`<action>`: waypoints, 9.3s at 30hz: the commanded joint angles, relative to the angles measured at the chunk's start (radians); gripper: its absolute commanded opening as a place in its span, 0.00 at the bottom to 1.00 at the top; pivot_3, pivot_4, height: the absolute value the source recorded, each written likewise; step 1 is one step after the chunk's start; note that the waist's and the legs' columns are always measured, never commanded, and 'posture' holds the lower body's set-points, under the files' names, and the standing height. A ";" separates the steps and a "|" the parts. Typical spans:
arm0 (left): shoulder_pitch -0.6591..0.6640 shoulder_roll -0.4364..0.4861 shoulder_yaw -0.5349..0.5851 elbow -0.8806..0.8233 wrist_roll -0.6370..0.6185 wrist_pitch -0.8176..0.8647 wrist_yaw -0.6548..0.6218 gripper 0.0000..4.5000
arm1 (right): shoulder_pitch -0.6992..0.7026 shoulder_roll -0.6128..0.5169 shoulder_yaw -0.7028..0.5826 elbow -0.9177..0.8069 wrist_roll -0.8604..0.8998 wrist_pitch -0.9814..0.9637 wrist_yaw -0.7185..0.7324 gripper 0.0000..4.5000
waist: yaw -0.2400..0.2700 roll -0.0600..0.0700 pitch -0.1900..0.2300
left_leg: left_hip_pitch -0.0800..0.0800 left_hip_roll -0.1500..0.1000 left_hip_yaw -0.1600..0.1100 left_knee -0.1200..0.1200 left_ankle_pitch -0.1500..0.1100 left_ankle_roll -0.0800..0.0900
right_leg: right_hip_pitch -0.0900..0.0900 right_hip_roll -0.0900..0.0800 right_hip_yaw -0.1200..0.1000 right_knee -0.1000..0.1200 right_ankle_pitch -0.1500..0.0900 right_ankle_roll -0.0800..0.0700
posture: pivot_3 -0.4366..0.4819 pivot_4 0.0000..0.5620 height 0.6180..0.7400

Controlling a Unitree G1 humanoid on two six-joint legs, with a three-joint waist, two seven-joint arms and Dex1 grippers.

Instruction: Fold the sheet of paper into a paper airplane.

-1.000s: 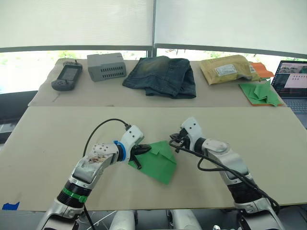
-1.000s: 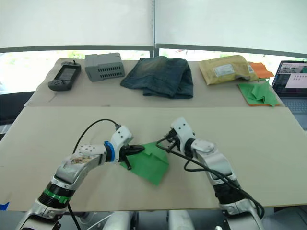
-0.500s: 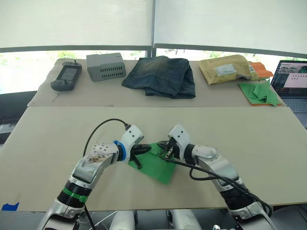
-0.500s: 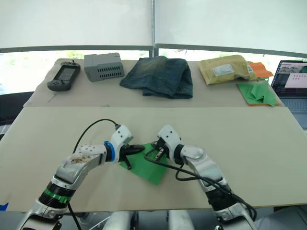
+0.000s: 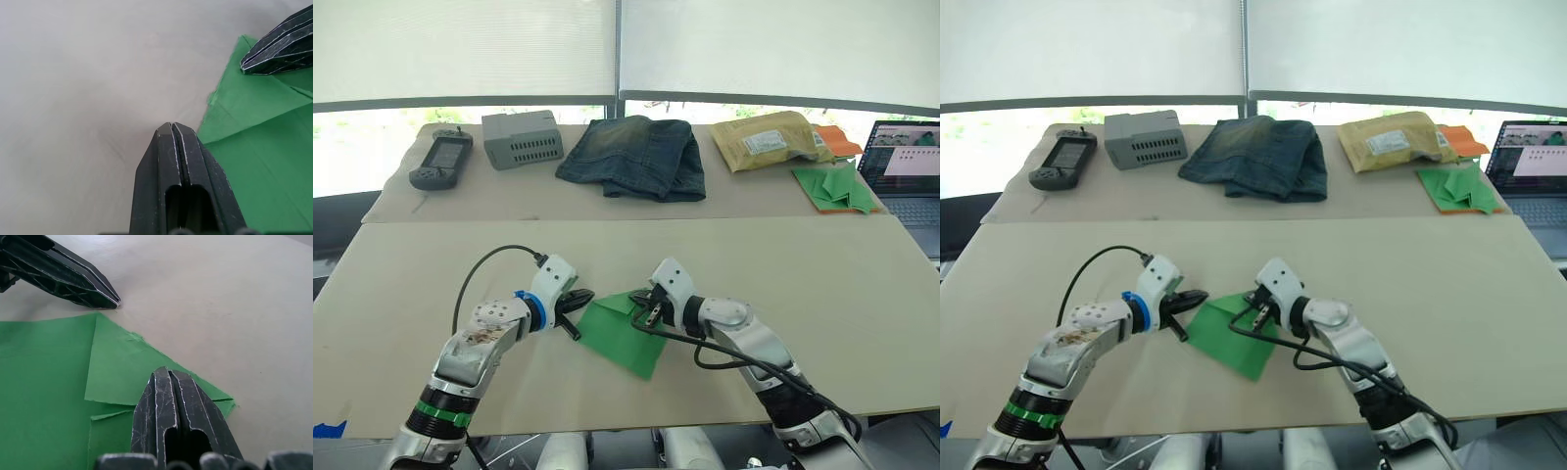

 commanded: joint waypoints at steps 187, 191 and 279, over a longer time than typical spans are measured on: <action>-0.178 -0.093 -0.103 0.262 0.119 -0.094 -0.193 0.00 | 0.116 0.021 -0.082 -0.101 0.191 -0.103 0.027 0.00 | 0.017 0.000 0.003 | -0.007 -0.001 -0.001 0.006 -0.001 0.001 | -0.001 0.000 0.000 -0.001 0.001 0.003 | 0.48 0.27 0.91; -0.172 -0.092 -0.080 0.241 0.110 -0.072 -0.174 0.00 | 0.097 0.027 -0.065 -0.059 0.172 -0.125 0.050 0.00 | 0.010 0.000 0.003 | -0.007 -0.001 -0.001 0.006 -0.001 0.001 | -0.001 0.000 0.000 -0.001 0.001 0.003 | 0.48 0.27 0.91; -0.155 -0.049 -0.132 0.165 0.111 -0.125 -0.155 0.00 | -0.136 -0.134 0.074 -0.015 0.005 0.153 0.386 0.00 | 0.006 0.002 0.004 | -0.006 -0.001 -0.001 0.005 -0.001 0.001 | -0.001 0.000 -0.001 0.000 0.000 0.002 | 0.48 0.27 0.91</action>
